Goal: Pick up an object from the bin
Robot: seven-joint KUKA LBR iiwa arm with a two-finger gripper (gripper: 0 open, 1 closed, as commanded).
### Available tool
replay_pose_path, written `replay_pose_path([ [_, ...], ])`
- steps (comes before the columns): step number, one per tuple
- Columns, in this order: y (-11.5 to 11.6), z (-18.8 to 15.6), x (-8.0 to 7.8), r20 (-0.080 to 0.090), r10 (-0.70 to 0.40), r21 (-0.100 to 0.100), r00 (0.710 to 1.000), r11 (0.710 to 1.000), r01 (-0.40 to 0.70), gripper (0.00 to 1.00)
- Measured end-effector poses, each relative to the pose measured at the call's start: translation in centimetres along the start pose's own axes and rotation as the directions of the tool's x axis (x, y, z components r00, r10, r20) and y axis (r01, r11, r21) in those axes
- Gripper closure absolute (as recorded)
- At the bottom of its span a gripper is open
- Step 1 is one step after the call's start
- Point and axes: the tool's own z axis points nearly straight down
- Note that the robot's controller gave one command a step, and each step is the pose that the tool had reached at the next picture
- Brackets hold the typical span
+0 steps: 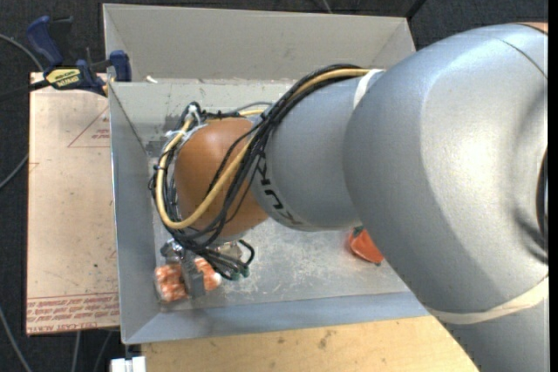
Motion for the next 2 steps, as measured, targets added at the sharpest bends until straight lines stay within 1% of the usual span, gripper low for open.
replay_pose_path([
  [1, 0.0, 0.0, 0.0, 0.000, 0.000, 0.000, 1.000, 1.000, 0.000, 1.00],
  [2, 0.6, -5.7, 1.4, -0.004, 0.016, 0.000, 1.000, 1.000, -0.016, 1.00],
])
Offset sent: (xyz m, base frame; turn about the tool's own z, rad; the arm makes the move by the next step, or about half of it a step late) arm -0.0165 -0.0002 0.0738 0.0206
